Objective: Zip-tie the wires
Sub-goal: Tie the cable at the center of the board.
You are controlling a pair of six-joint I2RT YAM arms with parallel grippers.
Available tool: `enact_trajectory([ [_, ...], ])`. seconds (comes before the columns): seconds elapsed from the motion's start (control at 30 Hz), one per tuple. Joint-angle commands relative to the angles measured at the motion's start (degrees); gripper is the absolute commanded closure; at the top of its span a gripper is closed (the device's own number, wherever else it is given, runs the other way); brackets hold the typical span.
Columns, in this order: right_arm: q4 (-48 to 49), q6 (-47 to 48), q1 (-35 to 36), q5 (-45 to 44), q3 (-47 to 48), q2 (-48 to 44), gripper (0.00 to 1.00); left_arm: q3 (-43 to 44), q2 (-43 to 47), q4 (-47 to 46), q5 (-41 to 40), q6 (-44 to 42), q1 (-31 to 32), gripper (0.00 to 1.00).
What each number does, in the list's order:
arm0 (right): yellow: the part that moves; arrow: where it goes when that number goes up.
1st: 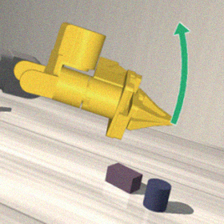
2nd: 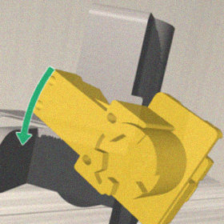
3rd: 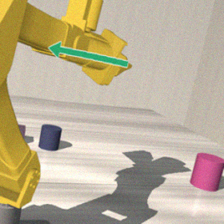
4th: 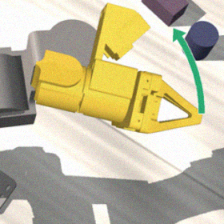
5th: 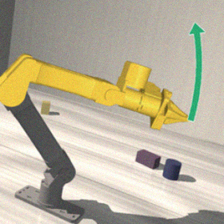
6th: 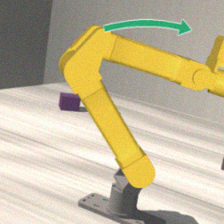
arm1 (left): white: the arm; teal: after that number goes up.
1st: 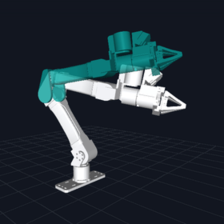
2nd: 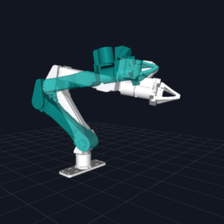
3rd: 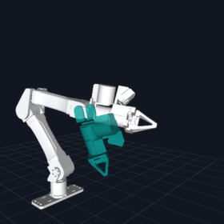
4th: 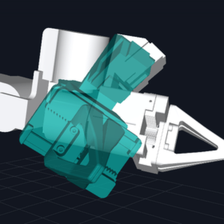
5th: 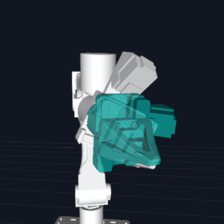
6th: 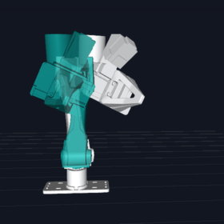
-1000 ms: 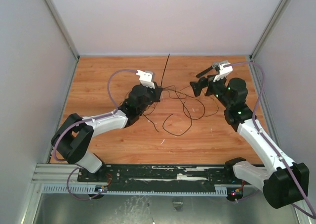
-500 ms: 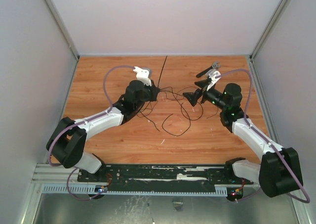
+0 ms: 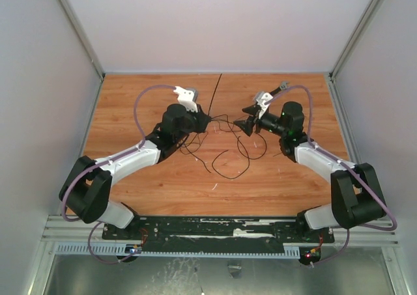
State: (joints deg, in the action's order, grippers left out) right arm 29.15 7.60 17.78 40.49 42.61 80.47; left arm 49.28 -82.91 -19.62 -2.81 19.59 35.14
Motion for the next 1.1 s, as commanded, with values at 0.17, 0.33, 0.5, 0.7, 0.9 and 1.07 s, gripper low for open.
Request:
enact_trajectory([
  [0.17, 1.3, 5.6, 2.9, -2.0, -5.4, 0.6, 0.39, 1.3, 2.7, -0.8, 1.8, 0.6, -1.0, 1.00],
  [0.33, 2.6, 5.5, 3.0, -2.4, -5.3, 1.6, 0.40, 1.3, 3.0, -0.9, 2.0, 1.0, -1.1, 1.00],
  [0.5, 3.8, 7.3, 5.0, -3.7, -5.0, 2.7, 0.40, 1.4, 2.9, -0.8, 2.6, 1.2, -1.2, 1.00],
  [0.7, 4.4, 9.6, 5.4, -6.9, -3.5, 4.6, 0.41, 1.3, 3.0, -0.5, 2.7, 1.2, -1.3, 1.00],
  [0.9, 3.9, 7.9, 5.4, -7.7, 1.7, 7.0, 0.48, 1.2, 2.9, -0.4, 2.8, 1.3, -1.3, 1.00],
  [1.07, 1.6, 9.9, 5.2, -9.6, 4.4, 8.3, 0.51, 1.2, 2.8, -0.4, 3.3, 1.3, -1.3, 1.00],
])
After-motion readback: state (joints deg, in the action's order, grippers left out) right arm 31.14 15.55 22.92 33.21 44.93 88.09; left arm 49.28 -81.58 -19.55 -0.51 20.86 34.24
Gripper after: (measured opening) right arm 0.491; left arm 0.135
